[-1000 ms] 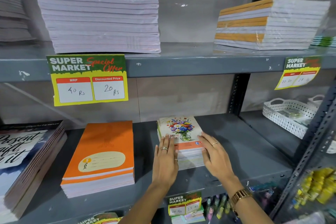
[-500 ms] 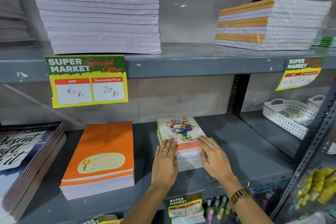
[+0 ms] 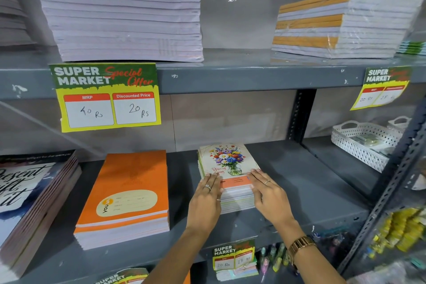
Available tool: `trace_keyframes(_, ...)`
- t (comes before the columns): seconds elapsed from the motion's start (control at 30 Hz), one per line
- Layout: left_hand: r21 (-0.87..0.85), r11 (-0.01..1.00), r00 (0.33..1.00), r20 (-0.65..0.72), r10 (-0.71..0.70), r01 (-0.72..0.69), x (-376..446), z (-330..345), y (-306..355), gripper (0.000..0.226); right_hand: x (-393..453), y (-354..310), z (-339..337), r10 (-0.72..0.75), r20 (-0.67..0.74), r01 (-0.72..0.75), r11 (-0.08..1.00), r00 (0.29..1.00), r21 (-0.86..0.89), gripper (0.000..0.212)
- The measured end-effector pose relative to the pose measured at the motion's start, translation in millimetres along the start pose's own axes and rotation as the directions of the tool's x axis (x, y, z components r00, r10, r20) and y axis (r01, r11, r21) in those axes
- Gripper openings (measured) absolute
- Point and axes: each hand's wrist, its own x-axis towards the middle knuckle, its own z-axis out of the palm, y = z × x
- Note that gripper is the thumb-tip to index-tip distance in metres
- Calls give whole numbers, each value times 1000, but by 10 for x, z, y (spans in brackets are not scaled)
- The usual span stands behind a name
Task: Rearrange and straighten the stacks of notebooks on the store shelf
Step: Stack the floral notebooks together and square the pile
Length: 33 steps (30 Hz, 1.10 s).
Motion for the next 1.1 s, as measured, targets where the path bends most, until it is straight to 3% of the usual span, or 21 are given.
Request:
trace_keyframes(0.27,117,992,999,31,43,-46,12,-48,-6,48,-11,7,20,-33,-24,31,998,999,-49,44)
trace_keyframes(0.37,73,995,996,61,69,-73,23,-53,-33,47,-17,-4,6,-19,-6,19,998,1000,-63,44)
trace_keyframes(0.47,-44,998,983,178,48,-41,25,-174,-131,47,-16,-68,-51,-12,35,16,992,999,-121,46)
trace_keyframes(0.53,-21,997,975,208,75,-72,25,-302,-209,50,-10,-111,-98,-4,76,16,988,997,-153,50)
trace_keyframes(0.7,58,988,980,151,132,-142,-58,-611,-361,59,-40,-355,-84,25,102,-14,995,994,-103,55)
trace_keyframes(1.1,73,996,996,72,-55,49,-591,-1064,-1187,52,-38,-1467,34,-58,146,51,997,988,51,51)
